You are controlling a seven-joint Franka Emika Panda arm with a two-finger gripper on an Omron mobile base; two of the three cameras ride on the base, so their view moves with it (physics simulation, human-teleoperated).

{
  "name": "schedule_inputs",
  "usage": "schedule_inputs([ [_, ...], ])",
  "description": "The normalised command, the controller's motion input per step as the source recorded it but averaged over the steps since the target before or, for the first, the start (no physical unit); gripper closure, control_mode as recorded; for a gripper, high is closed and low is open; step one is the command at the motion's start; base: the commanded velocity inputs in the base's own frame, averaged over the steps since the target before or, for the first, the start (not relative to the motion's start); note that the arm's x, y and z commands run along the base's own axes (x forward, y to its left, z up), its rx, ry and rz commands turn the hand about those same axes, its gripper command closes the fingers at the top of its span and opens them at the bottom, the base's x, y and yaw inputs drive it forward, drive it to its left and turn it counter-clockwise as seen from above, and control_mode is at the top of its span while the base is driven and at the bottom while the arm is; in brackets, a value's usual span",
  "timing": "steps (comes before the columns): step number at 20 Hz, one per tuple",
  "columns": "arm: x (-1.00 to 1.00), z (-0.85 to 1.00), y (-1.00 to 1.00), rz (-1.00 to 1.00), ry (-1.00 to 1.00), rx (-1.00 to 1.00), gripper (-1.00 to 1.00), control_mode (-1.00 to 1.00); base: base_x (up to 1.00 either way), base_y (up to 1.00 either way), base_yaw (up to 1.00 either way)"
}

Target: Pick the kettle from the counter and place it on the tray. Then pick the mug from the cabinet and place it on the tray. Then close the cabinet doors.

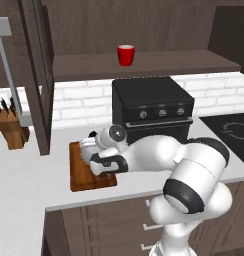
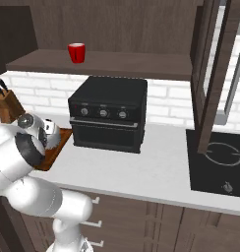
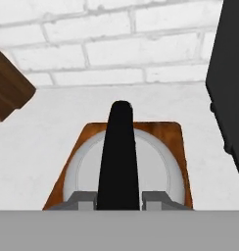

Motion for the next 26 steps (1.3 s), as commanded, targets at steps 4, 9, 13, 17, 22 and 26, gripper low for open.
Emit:
schedule_inputs([
  [4,0.38,-0.13,0.08,0.00,0.00,0.00,1.00,-1.00,0.00,0.00,0.00],
  [9,0.25,-0.13,0.04,-0.02,0.00,0.00,1.00,-1.00,0.00,0.00,0.00],
  [13,0.21,-0.13,0.09,-0.05,0.00,0.00,1.00,-1.00,0.00,0.00,0.00],
  [17,0.21,-0.11,0.15,-0.05,0.00,0.00,1.00,-1.00,0.00,0.00,0.00],
  [22,0.18,-0.02,0.26,-0.07,-0.03,0.00,1.00,-1.00,0.00,0.00,0.00],
  [26,0.02,-0.05,0.16,-0.06,-0.03,0.00,1.00,-1.00,0.00,0.00,0.00],
])
